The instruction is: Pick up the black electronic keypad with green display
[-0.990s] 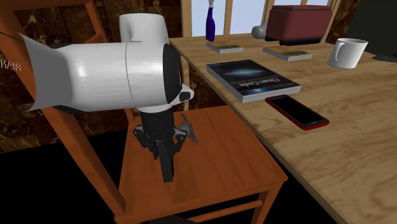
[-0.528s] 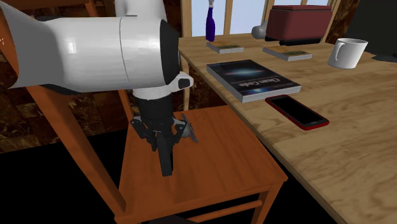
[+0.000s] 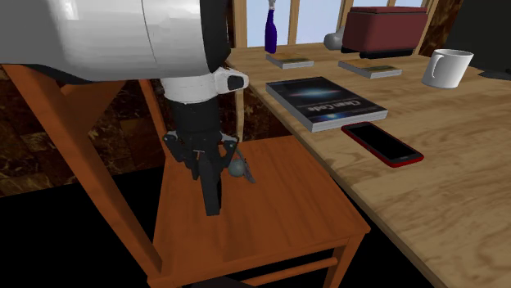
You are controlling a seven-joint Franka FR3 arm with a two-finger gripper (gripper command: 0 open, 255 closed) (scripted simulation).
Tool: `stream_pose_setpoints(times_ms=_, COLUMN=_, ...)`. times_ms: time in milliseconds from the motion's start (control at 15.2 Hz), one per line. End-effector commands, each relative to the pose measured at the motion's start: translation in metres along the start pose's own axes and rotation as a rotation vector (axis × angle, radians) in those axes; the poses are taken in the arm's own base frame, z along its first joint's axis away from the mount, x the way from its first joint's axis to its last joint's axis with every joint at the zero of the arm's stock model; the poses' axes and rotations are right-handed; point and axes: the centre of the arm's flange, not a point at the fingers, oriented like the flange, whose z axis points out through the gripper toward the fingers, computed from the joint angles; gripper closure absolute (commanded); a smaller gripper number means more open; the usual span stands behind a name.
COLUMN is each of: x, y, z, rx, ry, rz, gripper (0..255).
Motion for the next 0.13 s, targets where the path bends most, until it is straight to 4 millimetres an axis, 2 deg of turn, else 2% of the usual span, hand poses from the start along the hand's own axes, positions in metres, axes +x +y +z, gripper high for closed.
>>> stream_pose_setpoints(times_ms=0, x=-0.0003, y=0.0004, z=-0.0061, rx=0.0, ry=0.0, rz=0.0, gripper=255)
stream_pose_setpoints(times_ms=66, x=-0.0003, y=0.0004, z=-0.0061, rx=0.0, ry=0.0, rz=0.0, gripper=255)
